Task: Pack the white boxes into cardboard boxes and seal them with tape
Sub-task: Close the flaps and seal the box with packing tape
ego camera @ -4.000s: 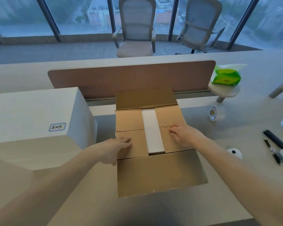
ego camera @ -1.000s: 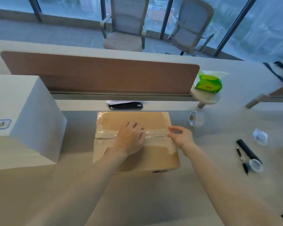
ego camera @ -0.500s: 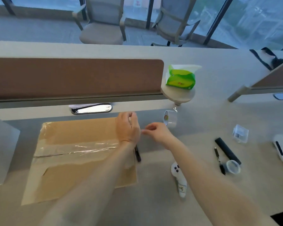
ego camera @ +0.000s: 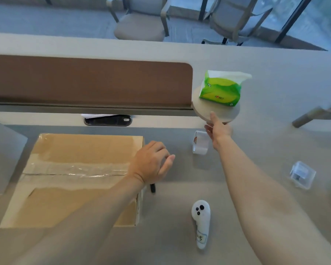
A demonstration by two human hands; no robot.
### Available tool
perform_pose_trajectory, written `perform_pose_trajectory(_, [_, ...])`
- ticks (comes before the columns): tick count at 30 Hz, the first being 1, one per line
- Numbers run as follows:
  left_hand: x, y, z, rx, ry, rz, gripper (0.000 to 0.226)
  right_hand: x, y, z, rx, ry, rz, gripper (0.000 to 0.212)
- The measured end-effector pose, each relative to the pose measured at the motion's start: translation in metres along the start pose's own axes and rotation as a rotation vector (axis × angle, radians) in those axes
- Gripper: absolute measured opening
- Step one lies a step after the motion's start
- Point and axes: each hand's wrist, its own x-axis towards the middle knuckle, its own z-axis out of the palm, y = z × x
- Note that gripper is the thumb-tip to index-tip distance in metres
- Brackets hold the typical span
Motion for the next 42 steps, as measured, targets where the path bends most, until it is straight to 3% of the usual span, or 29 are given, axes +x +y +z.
perform_pose_trajectory(5, [0.001,0.002,-0.002,0.007,-0.003,-0.056,0.042,-0.001,0.002,-0.007,0.057,-0.079,0.11,0.044])
perform_pose_trajectory(11, [0.001,0.004,-0.002,0.012,-0.004,-0.095,0.045,0.001,-0.002,-0.01,-0.006,-0.103,0.153,0.04])
perform_pose_trajectory(17, [0.0,0.001,0.001,0.017,0.001,-0.105,0.049,-0.002,0.005,0.004,-0.015,0.12,0.046,0.04])
perform_pose_trajectory(21, [0.0,-0.001,0.002,0.023,0.009,-0.117,0.048,-0.012,0.008,0.018,0.002,0.15,-0.012,0.042])
perform_pose_trajectory(25, [0.001,-0.002,0.003,0.035,0.008,-0.111,0.048,-0.012,0.015,0.014,-0.017,0.05,-0.018,0.039])
perform_pose_trajectory(28, [0.001,-0.002,0.003,0.039,0.0,-0.114,0.048,-0.017,0.013,0.007,-0.016,-0.059,0.009,0.024])
perform_pose_trajectory(30, [0.001,-0.001,0.003,0.04,-0.006,-0.123,0.048,-0.022,0.007,0.005,0.05,-0.092,0.081,0.016])
perform_pose_trajectory(32, [0.001,-0.002,0.003,0.043,-0.017,-0.136,0.049,-0.025,-0.002,0.003,0.056,-0.12,0.167,0.022])
perform_pose_trajectory(35, [0.001,-0.002,0.005,0.054,-0.016,-0.145,0.049,-0.023,-0.016,0.002,-0.077,-0.171,0.237,0.03])
perform_pose_trajectory(39, [0.001,-0.002,0.005,0.048,-0.026,-0.157,0.051,-0.028,-0.04,0.005,-0.249,-0.176,0.213,0.012])
perform_pose_trajectory(42, [0.002,-0.002,0.004,0.026,-0.002,-0.164,0.051,-0.028,-0.046,0.008,-0.337,-0.174,0.229,0.011])
